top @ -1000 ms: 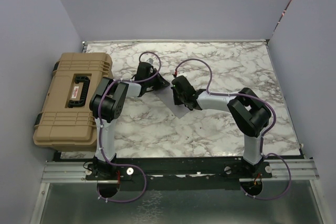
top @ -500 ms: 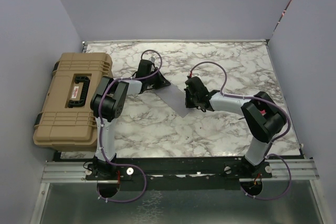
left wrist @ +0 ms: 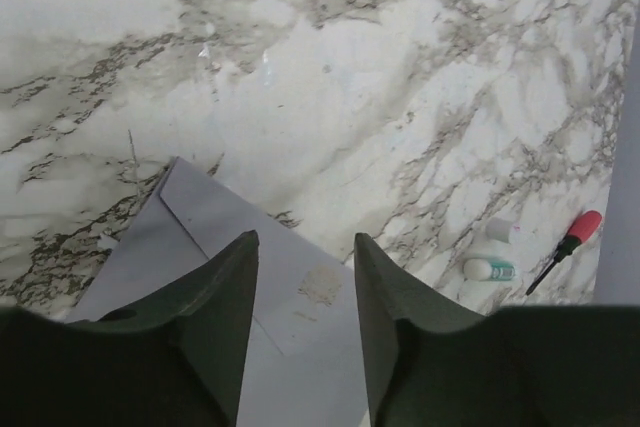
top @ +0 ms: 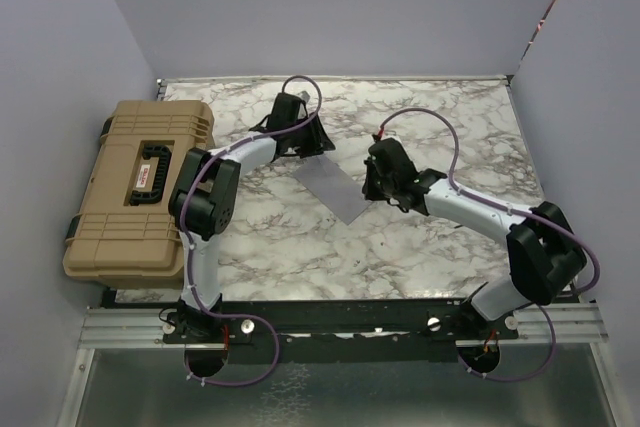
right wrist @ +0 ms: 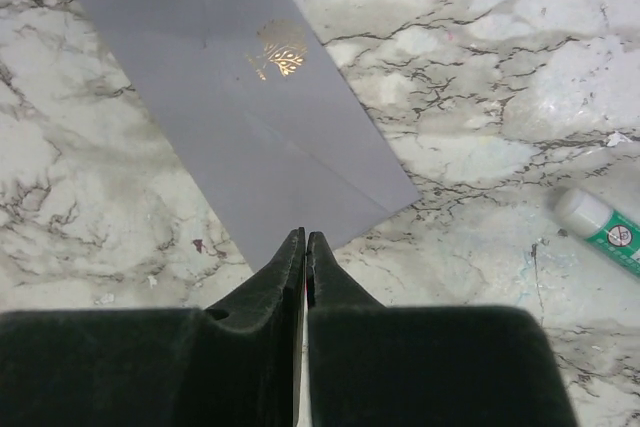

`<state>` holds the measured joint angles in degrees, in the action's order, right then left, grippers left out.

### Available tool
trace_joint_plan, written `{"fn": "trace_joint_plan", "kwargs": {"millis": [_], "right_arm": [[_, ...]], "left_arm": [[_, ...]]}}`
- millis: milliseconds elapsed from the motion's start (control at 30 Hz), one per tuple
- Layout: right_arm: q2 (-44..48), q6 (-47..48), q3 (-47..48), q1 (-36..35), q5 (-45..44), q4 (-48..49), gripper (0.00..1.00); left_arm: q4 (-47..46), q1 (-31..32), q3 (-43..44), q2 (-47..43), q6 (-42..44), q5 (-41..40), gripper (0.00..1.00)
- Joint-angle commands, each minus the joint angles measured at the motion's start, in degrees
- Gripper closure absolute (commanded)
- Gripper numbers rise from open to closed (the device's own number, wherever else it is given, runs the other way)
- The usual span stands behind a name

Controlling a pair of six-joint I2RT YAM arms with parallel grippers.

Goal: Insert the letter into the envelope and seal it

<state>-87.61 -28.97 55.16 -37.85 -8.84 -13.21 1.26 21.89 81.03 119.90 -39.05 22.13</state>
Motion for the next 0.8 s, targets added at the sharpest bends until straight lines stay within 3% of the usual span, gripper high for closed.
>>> {"fn": "trace_joint_plan", "kwargs": {"millis": [0, 300, 400, 767], "right_arm": [[-2.94, -0.84, 1.58, 0.48, -4.73, -2.26, 0.94], [-17.11, -6.47, 17.03, 0.58, -16.05, -15.26, 1.00], [-19.09, -6.45, 18.00, 0.71, -17.90, -16.13, 0.99], [-26.11, -3.75, 22.30, 0.71, -14.93, -19.32, 1.00]], "left_arm": [[10.39, 0.43, 1.78, -11.19, 6.04, -8.14, 0.52], [15.77, 0.43, -5.35, -26.08, 11.80, -10.43, 0.32], [16.83, 0.41, -7.67, -31.50, 12.68, -12.74, 0.03], [29.31, 0.43, -10.24, -44.34, 15.79, -18.83, 0.01]]}}
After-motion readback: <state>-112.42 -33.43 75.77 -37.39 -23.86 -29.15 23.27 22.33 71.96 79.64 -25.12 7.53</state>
